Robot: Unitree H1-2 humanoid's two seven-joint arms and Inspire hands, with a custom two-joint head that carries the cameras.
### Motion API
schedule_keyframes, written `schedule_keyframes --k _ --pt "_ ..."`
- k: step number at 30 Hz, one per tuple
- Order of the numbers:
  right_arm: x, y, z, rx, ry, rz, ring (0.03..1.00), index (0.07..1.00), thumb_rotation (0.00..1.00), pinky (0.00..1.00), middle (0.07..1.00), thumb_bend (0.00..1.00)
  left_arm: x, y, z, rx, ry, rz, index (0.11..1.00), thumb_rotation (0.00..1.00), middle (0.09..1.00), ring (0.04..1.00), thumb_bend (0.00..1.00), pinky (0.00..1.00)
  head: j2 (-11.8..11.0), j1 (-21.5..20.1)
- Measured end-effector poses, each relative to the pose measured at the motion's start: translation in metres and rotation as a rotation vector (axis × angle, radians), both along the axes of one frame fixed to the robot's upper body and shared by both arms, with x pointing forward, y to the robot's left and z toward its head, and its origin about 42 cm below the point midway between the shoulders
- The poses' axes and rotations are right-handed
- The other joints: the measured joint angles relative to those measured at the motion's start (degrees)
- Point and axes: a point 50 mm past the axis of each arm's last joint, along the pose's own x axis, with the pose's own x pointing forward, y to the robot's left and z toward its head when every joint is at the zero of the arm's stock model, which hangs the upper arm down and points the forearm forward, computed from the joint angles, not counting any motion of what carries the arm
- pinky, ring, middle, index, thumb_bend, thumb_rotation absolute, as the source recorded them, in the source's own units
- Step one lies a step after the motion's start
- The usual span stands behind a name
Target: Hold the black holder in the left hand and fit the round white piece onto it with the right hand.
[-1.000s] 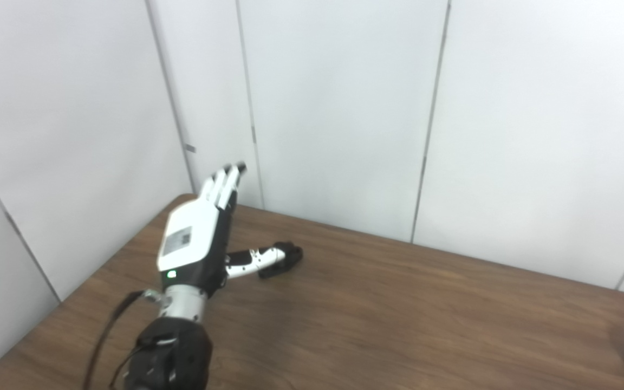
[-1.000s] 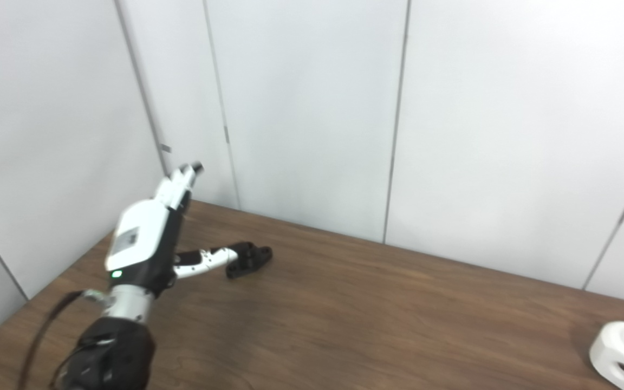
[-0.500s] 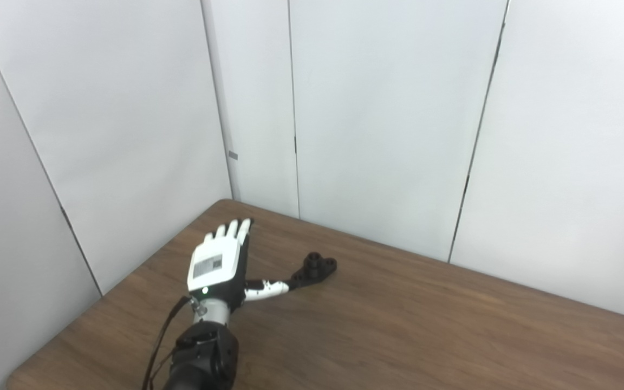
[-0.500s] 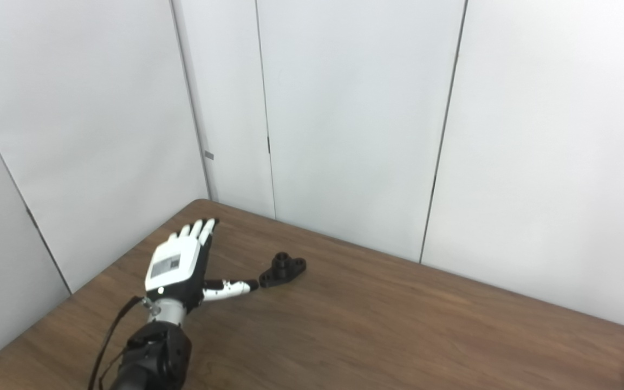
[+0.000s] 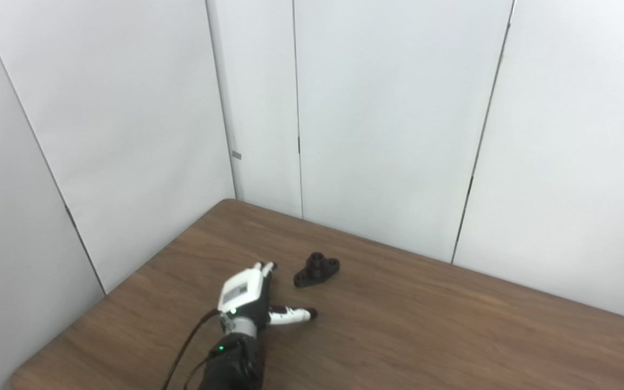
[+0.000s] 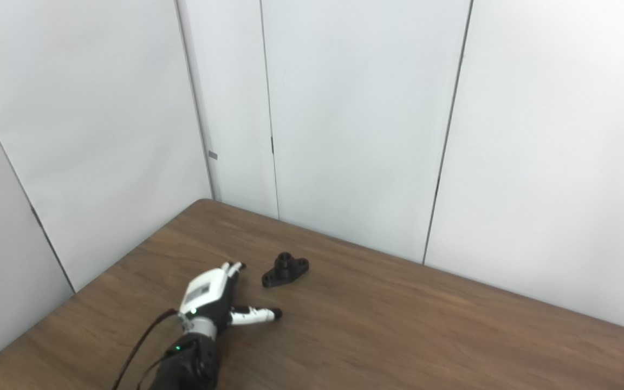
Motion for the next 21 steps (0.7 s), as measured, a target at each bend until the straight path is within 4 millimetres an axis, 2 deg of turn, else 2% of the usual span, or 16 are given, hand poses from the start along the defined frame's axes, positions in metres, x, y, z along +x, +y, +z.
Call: schedule_keyframes --k 5,11,21 --pt "-0.002 -0.001 -0.001 0.002 -0.001 -0.003 1.000 1.000 0.96 0.92 1.000 0.59 0.008 -0.002 -0.005 0.011 -0.004 -0.005 0.962 0.59 1.000 1.000 1.00 1.00 0.2 -0.4" --pt "-0.006 -0.001 -0.001 0.005 -0.005 -0.005 1.000 1.000 0.97 0.88 1.000 0.60 0.022 -0.006 -0.010 0.026 -0.013 -0.019 0.948 0.57 1.000 1.000 1.00 1.00 0.4 -1.5" --pt "-0.015 -0.001 0.000 0.011 -0.003 -0.008 1.000 1.000 0.95 0.89 1.000 0.56 0.032 -0.010 -0.011 0.021 -0.030 -0.038 0.943 0.57 1.000 1.000 1.00 1.00 1.3 -2.5"
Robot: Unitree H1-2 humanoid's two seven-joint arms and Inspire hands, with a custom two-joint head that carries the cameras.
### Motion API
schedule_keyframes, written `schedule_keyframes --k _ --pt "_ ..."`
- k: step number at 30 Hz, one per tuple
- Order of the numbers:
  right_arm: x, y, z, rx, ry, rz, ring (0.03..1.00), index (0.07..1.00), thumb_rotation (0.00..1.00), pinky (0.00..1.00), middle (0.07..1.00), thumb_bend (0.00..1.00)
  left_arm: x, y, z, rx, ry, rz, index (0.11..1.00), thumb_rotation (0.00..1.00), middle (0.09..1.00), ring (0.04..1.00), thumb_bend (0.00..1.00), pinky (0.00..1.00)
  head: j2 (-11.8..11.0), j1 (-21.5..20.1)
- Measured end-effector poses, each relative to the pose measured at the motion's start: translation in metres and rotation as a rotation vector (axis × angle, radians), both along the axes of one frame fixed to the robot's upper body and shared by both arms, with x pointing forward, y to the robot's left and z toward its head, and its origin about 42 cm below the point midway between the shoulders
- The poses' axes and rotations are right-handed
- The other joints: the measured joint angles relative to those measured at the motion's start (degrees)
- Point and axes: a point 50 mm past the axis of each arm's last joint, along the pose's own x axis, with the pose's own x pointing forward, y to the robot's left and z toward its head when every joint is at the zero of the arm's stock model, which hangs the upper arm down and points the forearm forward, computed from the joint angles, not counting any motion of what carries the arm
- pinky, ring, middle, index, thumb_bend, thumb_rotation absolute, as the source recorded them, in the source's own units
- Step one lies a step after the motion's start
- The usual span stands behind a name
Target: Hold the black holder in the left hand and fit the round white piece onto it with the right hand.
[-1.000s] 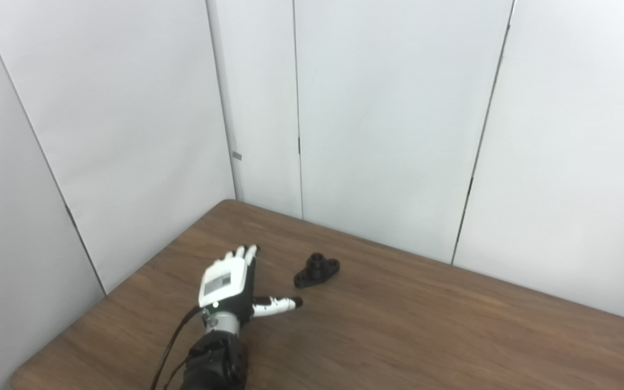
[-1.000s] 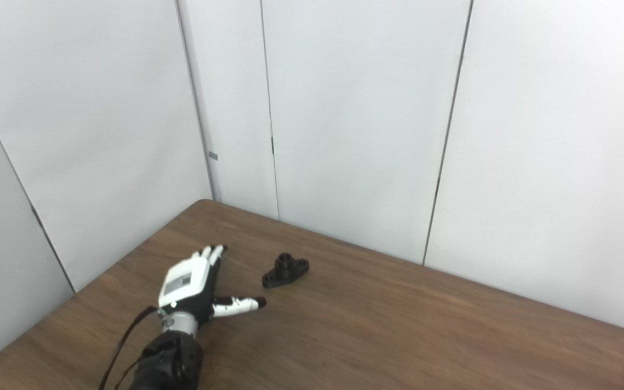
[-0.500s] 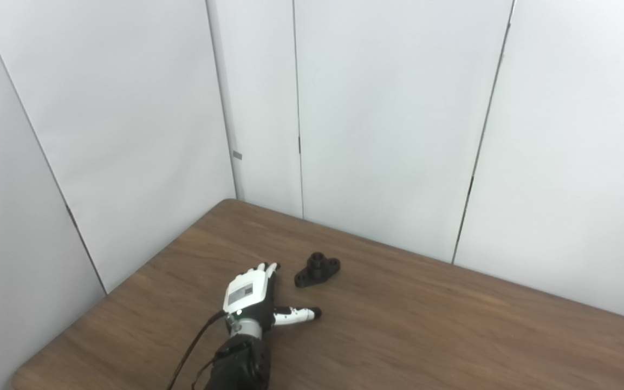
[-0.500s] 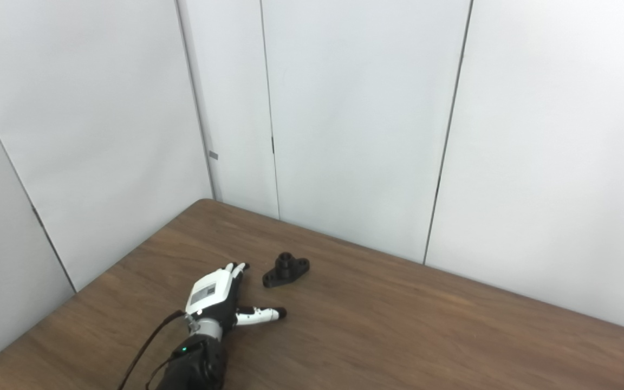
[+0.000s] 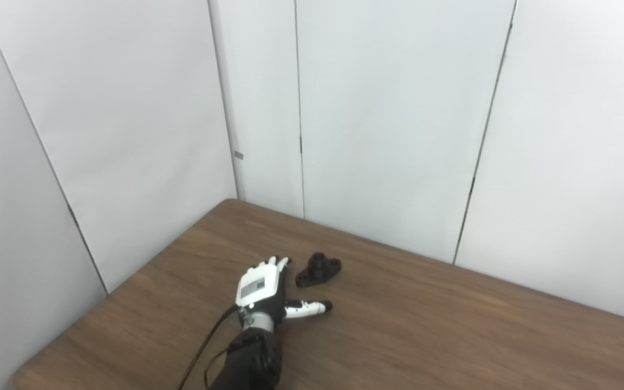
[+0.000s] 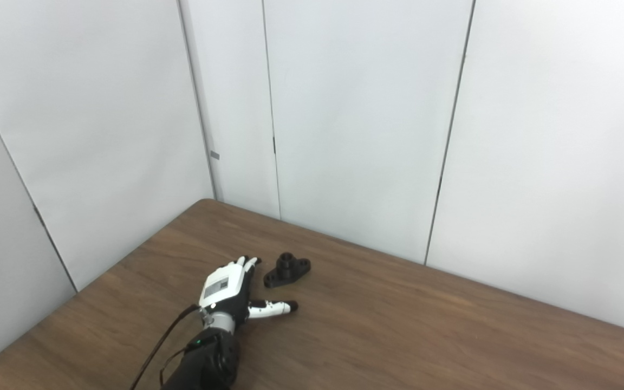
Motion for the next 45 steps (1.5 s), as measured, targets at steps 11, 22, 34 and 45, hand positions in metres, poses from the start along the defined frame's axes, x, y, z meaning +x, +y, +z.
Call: schedule_keyframes --k 11,22,34,45 --pt "-0.006 0.000 0.003 0.011 0.015 -0.008 1.000 1.000 0.96 0.93 1.000 0.51 0.006 -0.002 0.000 -0.012 -0.014 -0.010 0.928 0.54 1.000 1.000 0.99 1.00 0.5 -0.8" --pt "-0.009 0.000 0.004 0.013 0.016 -0.010 1.000 1.000 0.96 0.95 1.000 0.51 0.009 -0.002 -0.002 -0.018 -0.038 -0.004 0.885 0.48 1.000 1.000 0.96 1.00 0.6 -1.6" --pt "-0.011 0.001 0.004 0.012 0.015 -0.013 1.000 1.000 0.96 0.98 1.000 0.51 0.022 0.006 -0.002 0.040 -0.098 0.034 0.515 0.09 0.836 0.910 0.57 0.96 1.1 -2.4" --pt "-0.014 0.000 0.004 0.029 0.007 -0.014 1.000 1.000 0.94 0.97 1.000 0.49 0.024 -0.001 -0.005 0.071 -0.164 0.024 0.483 0.05 0.812 0.899 0.51 0.95 1.3 -2.9"
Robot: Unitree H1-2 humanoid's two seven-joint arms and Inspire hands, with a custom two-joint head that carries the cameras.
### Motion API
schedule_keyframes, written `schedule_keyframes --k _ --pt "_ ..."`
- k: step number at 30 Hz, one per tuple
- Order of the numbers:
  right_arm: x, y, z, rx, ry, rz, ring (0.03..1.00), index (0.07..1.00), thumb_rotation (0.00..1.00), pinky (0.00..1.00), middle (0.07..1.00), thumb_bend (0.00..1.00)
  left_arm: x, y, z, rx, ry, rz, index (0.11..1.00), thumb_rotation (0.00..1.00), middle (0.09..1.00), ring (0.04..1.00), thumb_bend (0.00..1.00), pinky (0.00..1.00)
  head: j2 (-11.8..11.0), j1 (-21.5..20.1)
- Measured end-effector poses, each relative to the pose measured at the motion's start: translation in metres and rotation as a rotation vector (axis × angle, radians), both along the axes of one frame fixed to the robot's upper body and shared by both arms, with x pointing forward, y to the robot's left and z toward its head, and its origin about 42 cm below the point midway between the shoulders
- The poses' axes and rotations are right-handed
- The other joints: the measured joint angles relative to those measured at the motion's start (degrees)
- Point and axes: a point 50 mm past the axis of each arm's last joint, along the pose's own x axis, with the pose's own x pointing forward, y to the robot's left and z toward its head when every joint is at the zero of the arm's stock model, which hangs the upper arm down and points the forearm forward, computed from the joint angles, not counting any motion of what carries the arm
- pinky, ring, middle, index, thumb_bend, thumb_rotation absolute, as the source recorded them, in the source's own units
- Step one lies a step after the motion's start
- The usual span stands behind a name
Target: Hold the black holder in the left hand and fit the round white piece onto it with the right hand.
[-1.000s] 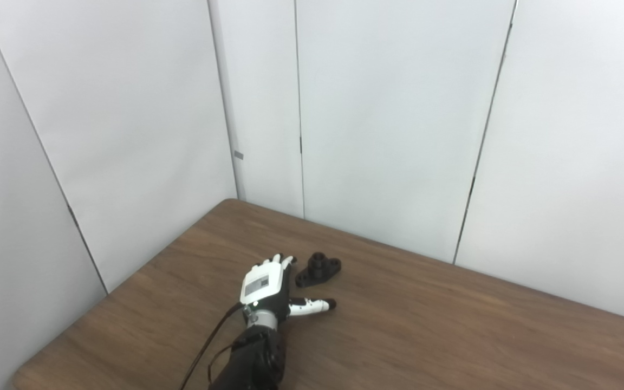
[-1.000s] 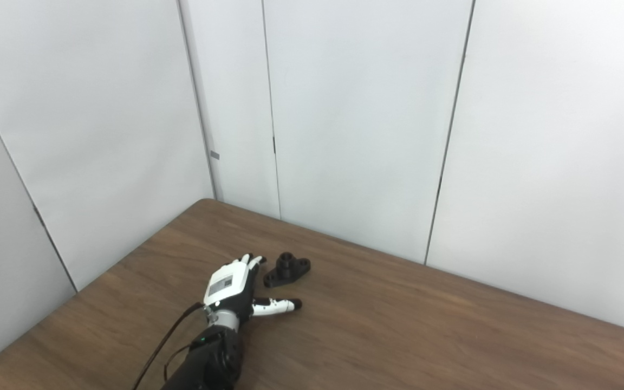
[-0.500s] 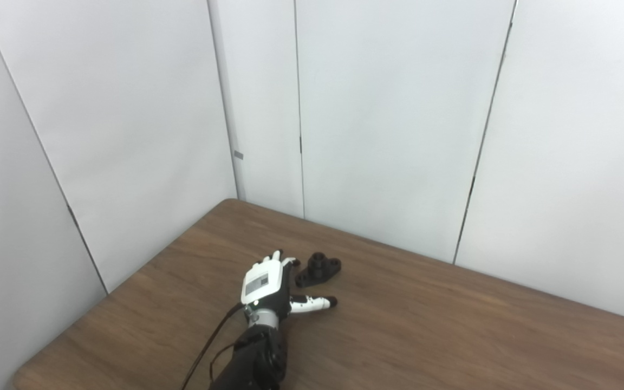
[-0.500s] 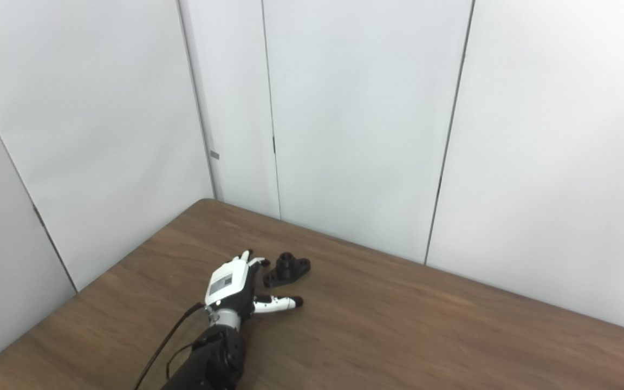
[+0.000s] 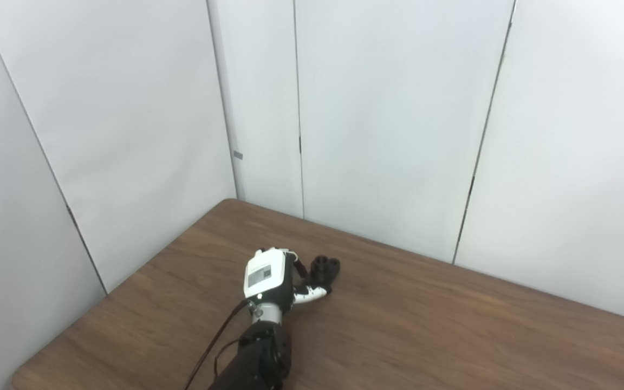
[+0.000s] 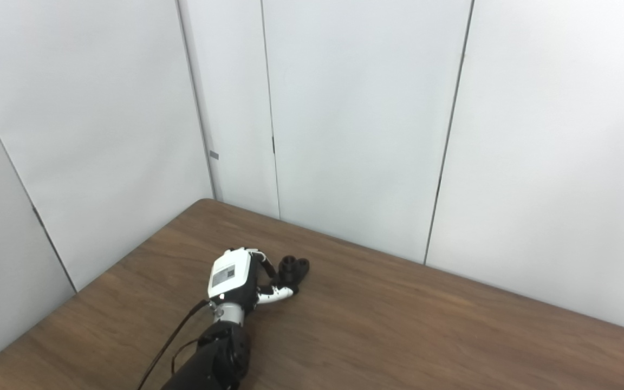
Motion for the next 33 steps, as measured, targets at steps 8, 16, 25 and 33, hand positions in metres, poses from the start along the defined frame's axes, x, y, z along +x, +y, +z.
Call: schedule_keyframes --k 8,16,25,33 --pt "0.000 0.000 0.000 -0.009 -0.002 -0.001 1.000 1.000 0.97 0.97 1.000 0.50 -0.001 -0.001 -0.001 -0.018 -0.005 -0.006 0.483 0.05 0.810 0.894 0.51 0.96 0.1 -0.4" --pt "0.000 0.001 0.000 -0.007 -0.010 -0.003 1.000 1.000 0.97 0.98 1.000 0.49 -0.003 -0.002 0.003 -0.006 -0.008 -0.033 0.482 0.05 0.813 0.888 0.52 0.95 0.4 -1.8" --pt "0.000 0.002 0.001 -0.008 0.002 -0.010 1.000 1.000 0.98 0.98 1.000 0.52 -0.011 -0.017 0.010 0.011 -0.012 -0.139 0.483 0.05 0.840 0.913 0.52 1.00 0.7 -3.3" --pt "-0.001 0.005 0.005 -0.017 -0.004 -0.014 1.000 1.000 0.99 0.95 1.000 0.50 -0.018 -0.043 0.014 0.027 0.004 -0.276 0.482 0.05 0.858 0.905 0.52 1.00 0.9 -4.1"
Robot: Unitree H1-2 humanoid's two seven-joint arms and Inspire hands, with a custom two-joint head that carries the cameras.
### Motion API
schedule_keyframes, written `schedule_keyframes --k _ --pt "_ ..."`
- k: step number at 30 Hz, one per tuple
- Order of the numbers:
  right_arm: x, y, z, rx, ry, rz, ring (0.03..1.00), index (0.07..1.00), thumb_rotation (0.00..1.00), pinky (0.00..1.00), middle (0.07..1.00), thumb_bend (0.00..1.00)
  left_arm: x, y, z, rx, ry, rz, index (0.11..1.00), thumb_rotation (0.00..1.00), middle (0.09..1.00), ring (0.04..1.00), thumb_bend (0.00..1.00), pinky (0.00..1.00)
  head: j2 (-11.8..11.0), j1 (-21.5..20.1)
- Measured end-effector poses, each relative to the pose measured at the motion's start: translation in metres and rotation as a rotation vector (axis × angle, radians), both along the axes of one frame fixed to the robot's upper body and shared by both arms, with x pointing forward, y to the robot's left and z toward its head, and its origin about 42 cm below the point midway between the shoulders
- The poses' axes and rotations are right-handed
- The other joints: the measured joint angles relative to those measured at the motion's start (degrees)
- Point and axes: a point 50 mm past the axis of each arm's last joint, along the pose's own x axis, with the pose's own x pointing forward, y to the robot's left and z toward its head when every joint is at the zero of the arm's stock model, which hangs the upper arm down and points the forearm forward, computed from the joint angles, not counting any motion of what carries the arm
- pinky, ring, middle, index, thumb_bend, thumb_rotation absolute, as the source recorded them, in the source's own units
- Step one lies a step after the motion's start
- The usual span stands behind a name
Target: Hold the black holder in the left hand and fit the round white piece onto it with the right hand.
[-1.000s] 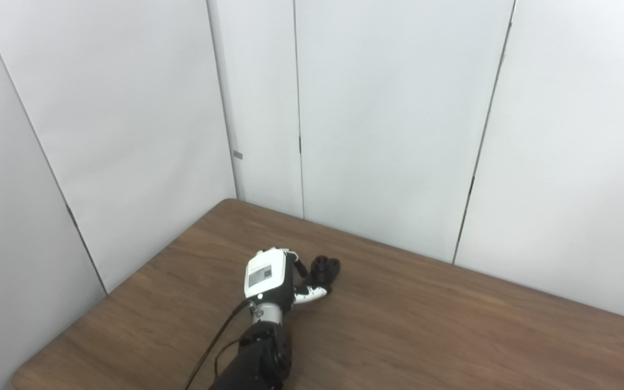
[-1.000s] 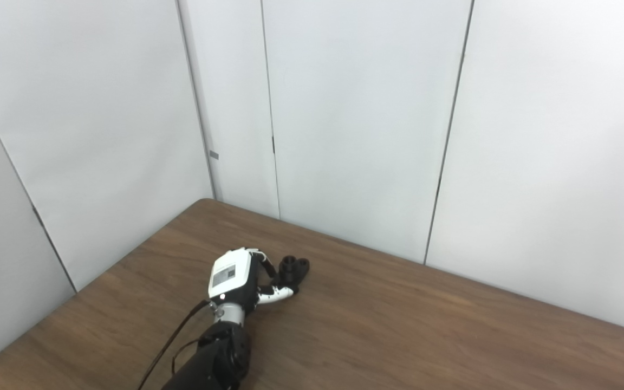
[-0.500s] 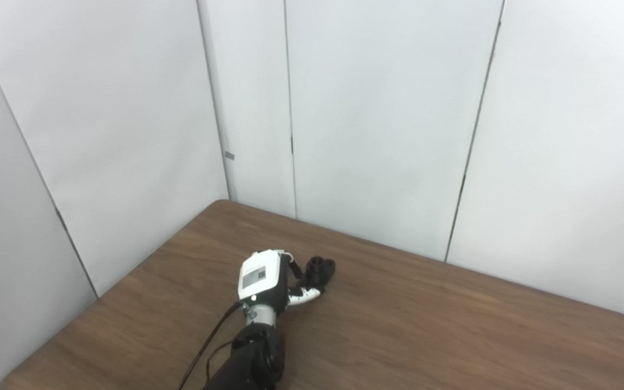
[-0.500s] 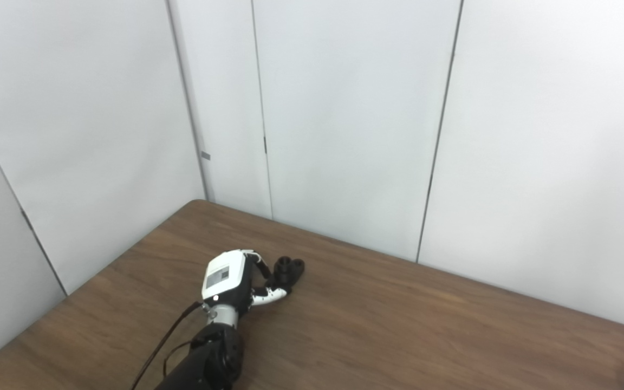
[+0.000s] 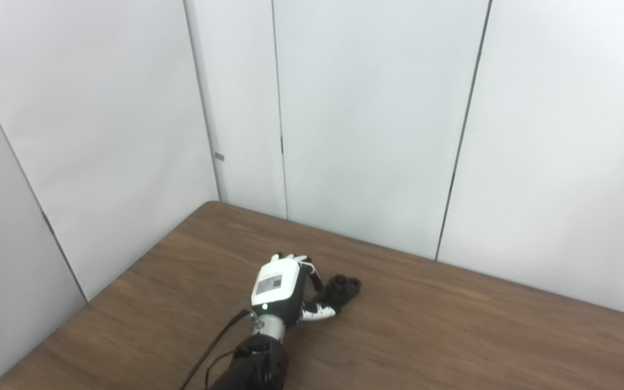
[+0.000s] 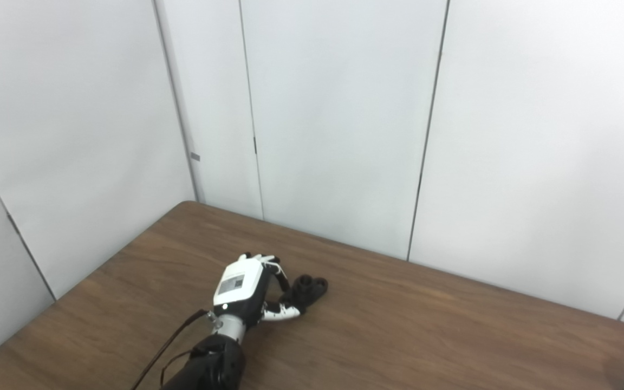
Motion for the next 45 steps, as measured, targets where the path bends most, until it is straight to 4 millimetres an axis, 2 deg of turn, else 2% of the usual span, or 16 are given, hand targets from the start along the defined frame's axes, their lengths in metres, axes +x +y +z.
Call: schedule_keyframes --k 4,9,13,14,15,16,17,21,23,29,34,39,45 --pt "0.000 0.002 0.000 -0.009 0.000 0.001 1.000 1.000 1.00 0.96 1.000 0.49 -0.007 -0.011 0.003 -0.001 0.008 -0.090 0.482 0.05 0.865 0.910 0.52 1.00 0.3 -0.8" --pt "0.000 0.005 0.002 -0.009 0.004 0.005 1.000 1.000 1.00 0.97 1.000 0.52 -0.014 -0.020 0.007 -0.001 0.037 -0.202 0.482 0.05 0.876 0.921 0.52 1.00 1.2 -3.7" --pt "-0.001 0.008 0.003 -0.028 0.005 0.010 0.998 1.000 1.00 0.93 1.000 0.51 -0.018 -0.023 0.011 -0.004 0.042 -0.286 0.482 0.05 0.876 0.917 0.52 1.00 1.8 -5.2" --pt "-0.002 0.009 0.003 -0.033 0.005 0.010 0.997 1.000 1.00 0.92 1.000 0.52 -0.020 -0.025 0.011 -0.006 0.047 -0.308 0.482 0.05 0.879 0.917 0.52 1.00 2.6 -7.6" --pt "-0.002 0.010 0.004 -0.034 0.004 0.011 0.999 1.000 1.00 0.97 1.000 0.47 -0.021 -0.027 0.010 -0.009 0.053 -0.327 0.482 0.05 0.884 0.922 0.52 1.00 3.0 -8.2" --pt "-0.002 0.010 0.004 -0.030 0.003 0.014 1.000 1.000 1.00 0.97 1.000 0.46 -0.023 -0.030 0.010 -0.016 0.061 -0.349 0.482 0.05 0.886 0.924 0.52 1.00 3.5 -9.3" --pt "-0.002 0.011 0.004 -0.025 0.003 0.017 1.000 1.000 0.99 0.95 1.000 0.45 -0.025 -0.032 0.011 -0.019 0.067 -0.369 0.482 0.05 0.888 0.927 0.52 1.00 4.6 -10.6" --pt "-0.004 0.013 0.007 -0.017 0.007 0.033 1.000 1.000 0.91 0.93 1.000 0.47 -0.031 -0.043 0.016 -0.018 0.093 -0.468 0.482 0.05 0.896 0.937 0.52 1.00 6.8 -13.9" --pt "-0.006 0.017 0.009 -0.025 0.012 0.044 0.984 1.000 0.87 0.87 1.000 0.48 -0.033 -0.045 0.018 -0.020 0.103 -0.503 0.482 0.05 0.898 0.939 0.52 1.00 7.8 -15.5" --pt "-0.014 0.024 0.016 -0.080 0.045 0.036 0.949 1.000 0.81 0.80 0.982 0.54 -0.044 -0.050 0.011 -0.038 0.147 -0.581 0.482 0.05 0.895 0.954 0.52 1.00 9.2 -17.7" --pt "-0.015 0.027 0.020 -0.094 0.065 0.038 0.965 0.999 0.81 0.84 0.995 0.50 -0.050 -0.057 0.011 -0.028 0.149 -0.646 0.482 0.05 0.885 0.941 0.52 1.00 9.8 -19.3" --pt "-0.016 0.030 0.021 -0.096 0.072 0.045 0.957 0.996 0.80 0.82 0.993 0.50 -0.059 -0.066 0.006 -0.030 0.125 -0.746 0.481 0.05 0.871 0.928 0.52 1.00 10.3 -21.2" --pt "-0.015 0.032 0.022 -0.108 0.072 0.041 0.964 0.989 0.81 0.81 1.000 0.51 -0.062 -0.068 0.002 -0.037 0.126 -0.769 0.480 0.05 0.868 0.938 0.52 1.00 10.4 -22.9"
